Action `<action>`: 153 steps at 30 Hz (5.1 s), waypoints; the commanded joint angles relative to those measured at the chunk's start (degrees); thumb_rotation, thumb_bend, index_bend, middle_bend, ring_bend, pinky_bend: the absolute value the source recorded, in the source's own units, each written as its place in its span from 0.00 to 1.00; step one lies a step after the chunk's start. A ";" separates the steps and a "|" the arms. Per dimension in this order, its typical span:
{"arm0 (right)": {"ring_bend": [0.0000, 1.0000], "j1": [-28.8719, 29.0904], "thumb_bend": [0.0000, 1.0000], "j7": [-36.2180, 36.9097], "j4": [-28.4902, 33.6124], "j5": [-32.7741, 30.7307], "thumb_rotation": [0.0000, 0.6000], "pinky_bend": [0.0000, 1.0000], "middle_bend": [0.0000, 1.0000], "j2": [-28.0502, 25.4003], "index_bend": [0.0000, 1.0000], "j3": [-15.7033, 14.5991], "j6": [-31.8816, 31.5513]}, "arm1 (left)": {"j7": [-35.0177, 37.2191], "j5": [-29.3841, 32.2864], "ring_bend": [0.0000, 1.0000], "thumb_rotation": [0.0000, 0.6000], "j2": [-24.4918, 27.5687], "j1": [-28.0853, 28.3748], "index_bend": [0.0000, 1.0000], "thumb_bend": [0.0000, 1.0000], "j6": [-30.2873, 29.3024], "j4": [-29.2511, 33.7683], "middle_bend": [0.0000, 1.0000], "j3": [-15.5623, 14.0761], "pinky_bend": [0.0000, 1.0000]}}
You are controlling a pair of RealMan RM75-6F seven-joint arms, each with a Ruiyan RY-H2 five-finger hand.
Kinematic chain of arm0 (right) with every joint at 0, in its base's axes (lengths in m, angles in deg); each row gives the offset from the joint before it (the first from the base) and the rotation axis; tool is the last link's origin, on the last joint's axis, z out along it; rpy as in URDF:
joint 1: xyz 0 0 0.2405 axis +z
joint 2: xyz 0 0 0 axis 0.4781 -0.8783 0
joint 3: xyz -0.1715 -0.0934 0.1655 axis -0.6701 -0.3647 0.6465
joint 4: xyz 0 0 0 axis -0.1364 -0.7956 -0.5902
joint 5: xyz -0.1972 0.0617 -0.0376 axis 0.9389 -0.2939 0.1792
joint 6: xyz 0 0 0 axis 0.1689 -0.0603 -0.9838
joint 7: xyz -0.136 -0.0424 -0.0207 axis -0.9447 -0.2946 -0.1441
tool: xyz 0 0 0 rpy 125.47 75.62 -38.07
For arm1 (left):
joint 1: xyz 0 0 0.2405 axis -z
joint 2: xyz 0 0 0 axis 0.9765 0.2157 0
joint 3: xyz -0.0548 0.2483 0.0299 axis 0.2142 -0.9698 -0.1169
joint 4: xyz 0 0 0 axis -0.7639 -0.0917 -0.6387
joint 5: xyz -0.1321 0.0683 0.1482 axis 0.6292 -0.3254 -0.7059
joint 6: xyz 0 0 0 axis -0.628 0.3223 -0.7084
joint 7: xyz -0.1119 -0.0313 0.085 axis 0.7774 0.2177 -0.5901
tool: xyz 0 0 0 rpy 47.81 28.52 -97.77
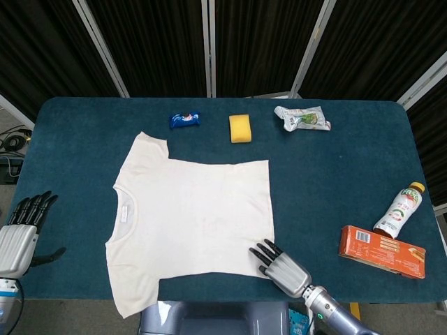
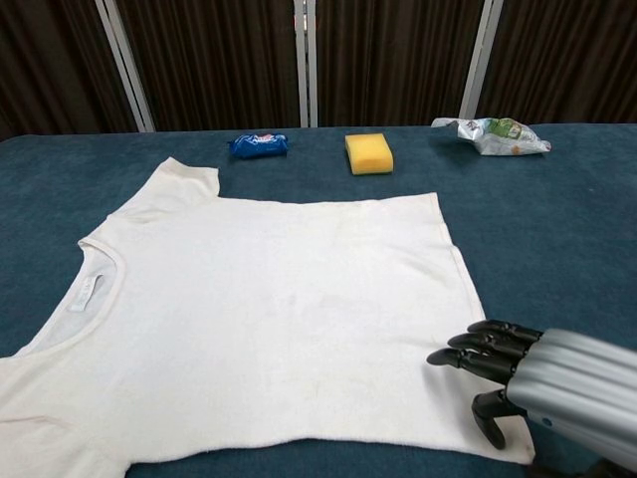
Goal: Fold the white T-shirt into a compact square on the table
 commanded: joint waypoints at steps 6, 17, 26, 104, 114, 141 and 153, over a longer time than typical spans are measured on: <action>0.00 0.46 0.26 2.00 -3.34 1.02 1.00 0.00 0.06 1.59 0.50 -0.26 -2.16 | -0.06 0.07 0.00 1.00 -0.01 -0.01 0.00 0.00 0.02 0.00 0.00 -0.01 0.00; 0.00 1.02 0.33 3.61 -3.88 0.69 1.00 0.00 0.06 1.87 0.50 -0.32 -3.50 | -0.22 0.13 0.00 1.00 -0.05 0.04 0.00 0.00 0.15 0.00 0.00 -0.04 0.00; 0.00 1.35 0.45 3.92 -4.29 0.31 1.00 0.00 0.07 2.28 0.61 -0.59 -3.71 | -0.27 0.06 0.00 1.00 -0.13 0.06 0.00 0.00 0.22 -0.06 0.00 -0.12 0.00; 0.00 2.74 0.54 5.31 -3.82 -2.89 1.00 0.00 0.10 3.09 0.70 -0.58 -5.25 | 15.35 -24.24 0.00 1.00 -24.85 9.26 0.51 0.14 6.35 -43.90 0.00 -16.21 0.00; 0.00 2.70 0.54 5.02 -3.70 -3.00 1.00 0.00 0.11 3.18 0.70 -0.72 -5.35 | 15.08 -24.37 0.00 1.00 -26.94 9.89 0.51 0.19 6.68 -44.36 0.00 -16.42 0.00; 0.00 2.88 0.54 4.69 -3.84 -3.14 1.00 0.00 0.11 3.67 0.70 -0.78 -5.52 | 11.94 -23.52 0.00 1.00 -24.87 12.62 0.51 0.27 7.83 -38.72 0.00 -16.18 0.00; 0.00 3.03 0.54 4.40 -3.43 -3.20 1.00 0.00 0.11 3.56 0.71 -0.75 -5.46 | 12.08 -22.92 0.00 1.00 -24.89 13.05 0.51 0.40 8.53 -38.27 0.00 -16.39 0.00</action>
